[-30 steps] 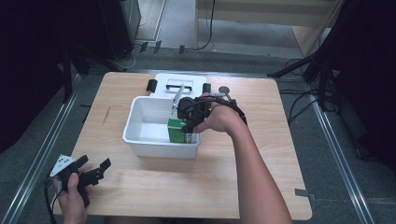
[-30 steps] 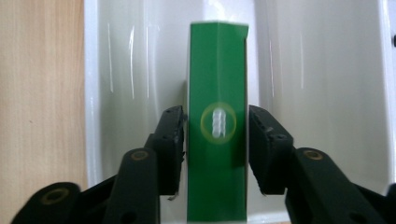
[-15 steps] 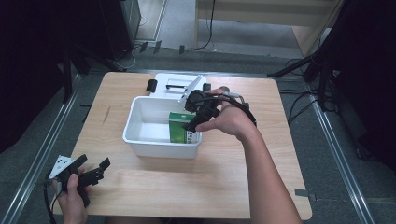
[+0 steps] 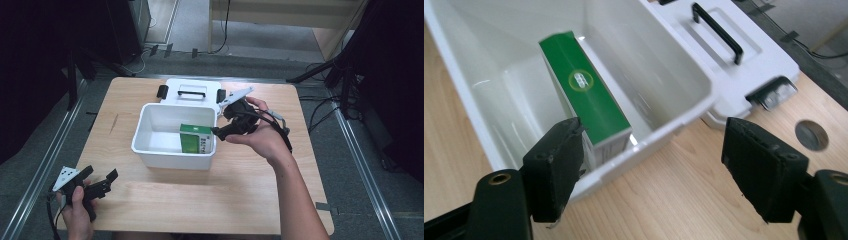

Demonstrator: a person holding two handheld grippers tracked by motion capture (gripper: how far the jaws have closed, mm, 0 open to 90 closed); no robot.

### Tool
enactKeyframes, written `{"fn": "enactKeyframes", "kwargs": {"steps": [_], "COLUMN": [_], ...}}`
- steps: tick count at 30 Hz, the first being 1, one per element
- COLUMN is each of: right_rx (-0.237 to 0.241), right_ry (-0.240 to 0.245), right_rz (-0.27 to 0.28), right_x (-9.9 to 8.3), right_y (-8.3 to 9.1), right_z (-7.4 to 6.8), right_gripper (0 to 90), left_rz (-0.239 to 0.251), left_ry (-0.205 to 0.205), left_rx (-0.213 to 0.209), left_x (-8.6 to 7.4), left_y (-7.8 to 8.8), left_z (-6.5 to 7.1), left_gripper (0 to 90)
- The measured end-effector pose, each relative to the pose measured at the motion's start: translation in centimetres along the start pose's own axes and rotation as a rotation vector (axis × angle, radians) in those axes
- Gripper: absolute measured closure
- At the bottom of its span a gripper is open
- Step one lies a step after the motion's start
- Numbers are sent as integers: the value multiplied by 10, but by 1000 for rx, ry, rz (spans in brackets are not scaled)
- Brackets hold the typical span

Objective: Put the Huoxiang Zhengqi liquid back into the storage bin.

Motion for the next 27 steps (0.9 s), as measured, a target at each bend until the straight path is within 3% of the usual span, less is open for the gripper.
{"fn": "enactKeyframes", "kwargs": {"steps": [5, 15, 27], "right_rx": [-37, -86, -208], "right_ry": [-63, -130, -228], "right_rz": [50, 69, 125], "right_x": [-19, -53, -105], "right_y": [1, 0, 2], "right_z": [0, 1, 8], "right_gripper": [227, 204, 167], "left_rz": [-4, -10, -9], "left_ry": [0, 4, 2], "left_rx": [2, 7, 7], "left_x": [0, 0, 0], "left_y": [0, 0, 0], "left_z": [0, 0, 0], "left_gripper": [0, 0, 0]}}
Point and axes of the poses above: each handheld gripper's, and its own axes: y roughly backward along the jaws, x roughly out of its top, z roughly to its right, the point moved 5 cm from there along -y, roughly forward along the jaws, and after that the axes turned 15 degrees about y, right-handed, at the moved point
